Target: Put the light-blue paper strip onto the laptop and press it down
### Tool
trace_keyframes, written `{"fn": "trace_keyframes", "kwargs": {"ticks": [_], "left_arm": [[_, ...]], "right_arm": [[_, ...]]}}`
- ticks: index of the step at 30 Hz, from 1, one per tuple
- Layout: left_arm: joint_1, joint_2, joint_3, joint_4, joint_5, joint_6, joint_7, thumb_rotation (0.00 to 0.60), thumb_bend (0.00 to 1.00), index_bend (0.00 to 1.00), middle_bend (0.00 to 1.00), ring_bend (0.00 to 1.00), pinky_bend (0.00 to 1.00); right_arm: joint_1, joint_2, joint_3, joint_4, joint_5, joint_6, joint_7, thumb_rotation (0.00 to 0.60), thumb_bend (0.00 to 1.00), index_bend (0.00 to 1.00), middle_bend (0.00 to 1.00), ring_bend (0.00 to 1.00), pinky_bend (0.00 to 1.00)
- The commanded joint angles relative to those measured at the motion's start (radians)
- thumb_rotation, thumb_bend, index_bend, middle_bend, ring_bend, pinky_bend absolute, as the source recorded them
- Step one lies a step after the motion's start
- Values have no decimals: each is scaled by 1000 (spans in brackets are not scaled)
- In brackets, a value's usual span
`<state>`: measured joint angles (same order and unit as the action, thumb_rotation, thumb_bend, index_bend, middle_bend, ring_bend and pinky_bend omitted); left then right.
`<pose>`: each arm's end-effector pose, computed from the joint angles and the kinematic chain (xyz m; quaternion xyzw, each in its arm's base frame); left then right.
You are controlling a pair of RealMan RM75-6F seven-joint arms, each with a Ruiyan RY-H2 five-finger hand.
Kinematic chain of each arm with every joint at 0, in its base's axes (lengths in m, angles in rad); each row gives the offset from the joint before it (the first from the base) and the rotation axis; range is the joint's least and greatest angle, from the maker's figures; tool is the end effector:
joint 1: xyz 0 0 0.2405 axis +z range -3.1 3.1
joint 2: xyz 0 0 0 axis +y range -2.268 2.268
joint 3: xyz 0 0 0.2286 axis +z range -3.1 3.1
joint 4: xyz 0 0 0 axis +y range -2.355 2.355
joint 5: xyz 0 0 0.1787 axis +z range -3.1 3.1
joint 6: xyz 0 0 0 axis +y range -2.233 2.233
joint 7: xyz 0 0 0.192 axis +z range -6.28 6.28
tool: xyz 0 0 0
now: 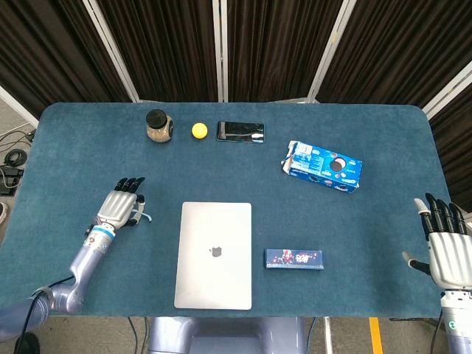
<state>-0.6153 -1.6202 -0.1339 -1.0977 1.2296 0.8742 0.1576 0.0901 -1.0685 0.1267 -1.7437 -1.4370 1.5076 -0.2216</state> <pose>-0.2270 0.3691 -0.0050 -0.7293 -0.3970 -0.2863 0.4781 -0.2537 -0.2365 0.2006 0.5856 -0.3322 0.3672 0.6418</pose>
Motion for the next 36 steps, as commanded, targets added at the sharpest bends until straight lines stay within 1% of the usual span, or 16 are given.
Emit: {"fn": "trace_keyframes", "kwargs": {"ticks": [1, 3, 8, 12, 14, 15, 21, 26, 31, 36], "left_arm": [[1, 13, -3, -24, 9, 17, 1, 600, 462, 631, 0, 0, 0], [1, 24, -4, -46, 17, 30, 0, 600, 462, 632, 0, 0, 0], [-20, 75, -4, -144, 68, 50, 1, 600, 462, 634, 0, 0, 0], [-72, 121, 1, -218, 124, 13, 17, 600, 467, 640, 0, 0, 0], [-99, 133, 2, -242, 142, -8, 43, 600, 472, 644, 0, 0, 0], [-132, 134, 0, -267, 161, -32, 75, 600, 473, 646, 0, 0, 0], [-211, 122, -12, -315, 113, -123, 189, 600, 475, 652, 0, 0, 0], [-265, 117, -12, -363, 39, -192, 285, 600, 476, 654, 0, 0, 0], [-311, 103, 0, -395, -51, -220, 391, 600, 477, 657, 0, 0, 0], [-346, 92, 24, -406, -124, -208, 496, 600, 484, 657, 0, 0, 0]], "right_arm": [[0, 1, 0, -1, -1, 1, 1, 600, 0, 16, 0, 0, 0], [-1, 2, -1, -1, -2, 2, 3, 600, 0, 16, 0, 0, 0], [-2, 5, -1, -4, -5, 6, 8, 600, 0, 16, 0, 0, 0], [-3, 7, 0, -6, -7, 10, 11, 600, 0, 18, 0, 0, 0], [-4, 9, 0, -7, -6, 12, 13, 600, 0, 18, 0, 0, 0], [-4, 9, 1, -6, -5, 13, 15, 600, 0, 18, 0, 0, 0], [-6, 13, 4, -4, 4, 15, 22, 600, 0, 21, 0, 0, 0], [-7, 15, 7, -1, 12, 14, 28, 600, 0, 21, 0, 0, 0], [-7, 17, 10, 1, 18, 14, 36, 600, 0, 21, 0, 0, 0], [-8, 21, 13, 2, 22, 15, 46, 600, 0, 21, 0, 0, 0]]}}
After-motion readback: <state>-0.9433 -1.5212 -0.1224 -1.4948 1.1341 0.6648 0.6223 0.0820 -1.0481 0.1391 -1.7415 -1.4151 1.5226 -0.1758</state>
